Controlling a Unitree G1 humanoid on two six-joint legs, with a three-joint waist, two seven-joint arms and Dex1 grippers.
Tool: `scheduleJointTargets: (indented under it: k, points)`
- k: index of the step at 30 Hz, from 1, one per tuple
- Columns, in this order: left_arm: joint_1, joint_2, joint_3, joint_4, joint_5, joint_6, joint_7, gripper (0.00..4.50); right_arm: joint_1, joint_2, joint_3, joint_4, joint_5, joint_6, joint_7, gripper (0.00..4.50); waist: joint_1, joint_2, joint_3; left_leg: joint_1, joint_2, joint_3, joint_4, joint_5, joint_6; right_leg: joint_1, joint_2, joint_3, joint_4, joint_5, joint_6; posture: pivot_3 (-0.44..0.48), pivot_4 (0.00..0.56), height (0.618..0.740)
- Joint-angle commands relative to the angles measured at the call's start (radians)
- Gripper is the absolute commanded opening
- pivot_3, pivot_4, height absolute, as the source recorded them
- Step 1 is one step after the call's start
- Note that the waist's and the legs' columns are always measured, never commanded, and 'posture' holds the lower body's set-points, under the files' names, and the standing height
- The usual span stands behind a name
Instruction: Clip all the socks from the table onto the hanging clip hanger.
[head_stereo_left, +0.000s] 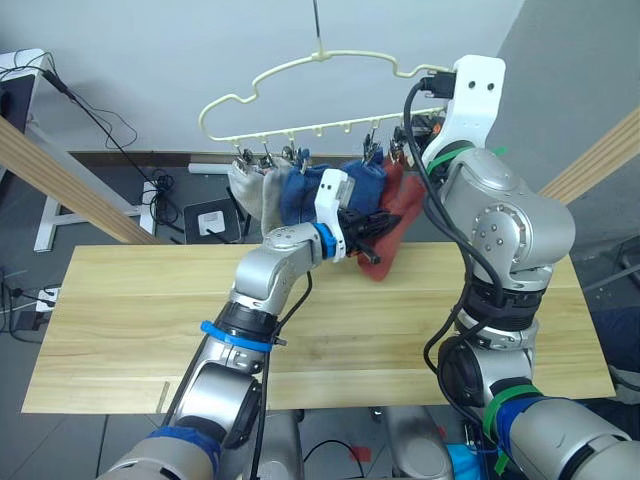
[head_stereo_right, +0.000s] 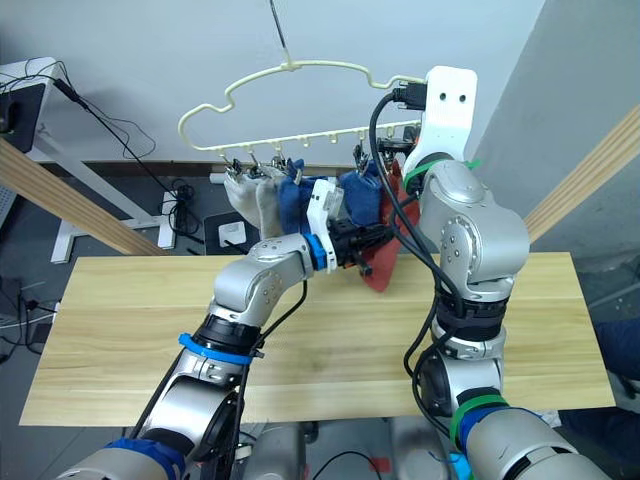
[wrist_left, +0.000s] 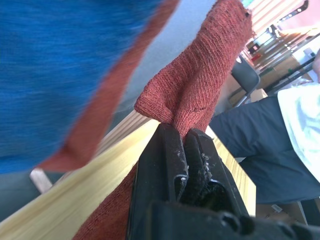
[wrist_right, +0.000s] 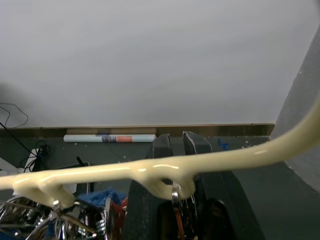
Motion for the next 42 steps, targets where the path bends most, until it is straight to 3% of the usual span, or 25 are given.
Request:
scheduleJointTargets:
  k: [1, 32, 36, 42]
  points:
    - [-0.022, -0.013, 0.003, 0.016, 0.003, -0.036, -0.018, 0.07, -0.021, 0.005, -0.009, -0.041, 0.009, -0.001, -0.006, 0.0, -0.001, 0.0, 0.0, 0.0, 0.0, 0.0, 0.0, 0.0, 0.0, 0.0, 0.0, 0.0, 0.0, 0.0, 0.0, -0.213, 0.415, 0.74]
    - [-0.101, -0.055, 0.078, 0.045, -0.008, -0.042, -0.009, 0.07, -0.012, 0.011, -0.007, -0.041, 0.01, -0.01, -0.001, 0.0, -0.001, 0.0, 0.0, 0.0, 0.0, 0.0, 0.0, 0.0, 0.0, 0.0, 0.0, 0.0, 0.0, 0.0, 0.0, -0.208, 0.398, 0.74]
    - [-0.097, -0.05, 0.078, 0.04, -0.009, -0.038, -0.012, 0.04, -0.011, 0.013, -0.008, -0.04, 0.01, -0.007, -0.002, 1.32, -0.001, 0.0, 0.0, 0.0, 0.0, 0.0, 0.0, 0.0, 0.0, 0.0, 0.0, 0.0, 0.0, 0.0, 0.0, -0.208, 0.398, 0.74]
    - [-0.097, -0.048, 0.075, 0.038, -0.007, -0.039, -0.013, 0.04, -0.009, 0.016, -0.014, -0.052, 0.015, 0.007, 0.0, 1.32, -0.001, 0.0, 0.0, 0.0, 0.0, 0.0, 0.0, 0.0, 0.0, 0.0, 0.0, 0.0, 0.0, 0.0, 0.0, -0.208, 0.398, 0.74]
